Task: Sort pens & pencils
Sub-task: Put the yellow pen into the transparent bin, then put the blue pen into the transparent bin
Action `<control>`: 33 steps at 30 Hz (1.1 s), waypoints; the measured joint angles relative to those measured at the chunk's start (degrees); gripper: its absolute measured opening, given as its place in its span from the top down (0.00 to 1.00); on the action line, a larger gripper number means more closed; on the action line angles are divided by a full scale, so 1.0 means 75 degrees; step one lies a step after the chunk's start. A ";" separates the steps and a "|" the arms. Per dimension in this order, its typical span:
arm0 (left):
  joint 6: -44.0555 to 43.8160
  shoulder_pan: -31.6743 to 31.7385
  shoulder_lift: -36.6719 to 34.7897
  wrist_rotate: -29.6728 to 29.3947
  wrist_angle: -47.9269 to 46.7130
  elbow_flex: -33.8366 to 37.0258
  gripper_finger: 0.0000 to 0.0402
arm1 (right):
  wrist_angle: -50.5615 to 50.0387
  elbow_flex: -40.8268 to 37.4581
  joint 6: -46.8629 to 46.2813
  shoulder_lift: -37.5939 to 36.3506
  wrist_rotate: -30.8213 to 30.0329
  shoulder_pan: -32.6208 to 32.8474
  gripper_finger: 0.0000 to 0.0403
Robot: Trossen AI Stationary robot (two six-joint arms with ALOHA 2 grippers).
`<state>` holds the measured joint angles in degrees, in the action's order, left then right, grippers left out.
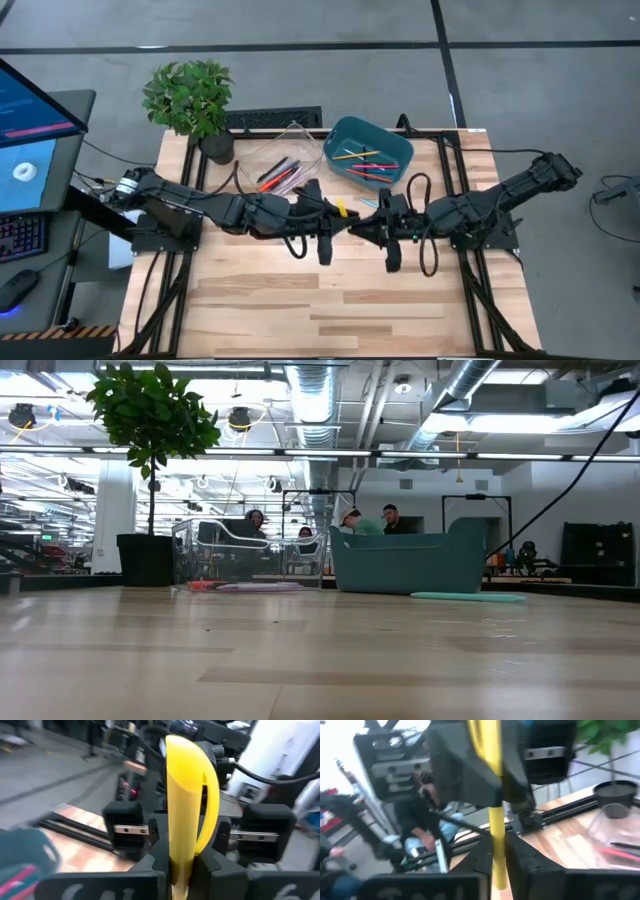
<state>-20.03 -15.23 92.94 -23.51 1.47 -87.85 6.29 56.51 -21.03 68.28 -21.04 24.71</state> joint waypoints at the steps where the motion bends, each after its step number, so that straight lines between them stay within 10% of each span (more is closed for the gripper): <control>1: 0.0148 0.0034 -0.0059 -0.0186 -0.0012 0.0000 0.95 | -0.0010 0.0016 -0.0047 -0.0014 -0.0017 -0.0080 0.86; 11: 0.1182 0.1849 -0.0885 -0.2556 -0.4405 -0.0431 0.96 | -0.2157 0.0009 -0.0403 -0.0644 -0.0013 -0.0912 0.49; 22: 0.0504 0.5813 0.0024 0.1279 -0.5990 0.0557 0.91 | -0.4758 0.0004 -0.1342 -0.0642 -0.0001 -0.1065 0.45; 33: 0.0832 0.6187 0.0883 0.2501 -0.6612 0.0644 0.60 | -0.7438 -0.0005 -0.2347 -0.0395 0.0059 -0.1737 0.38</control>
<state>-13.80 31.17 99.56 -4.75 -48.12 -83.02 -49.50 56.47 -38.63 65.32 -20.60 11.68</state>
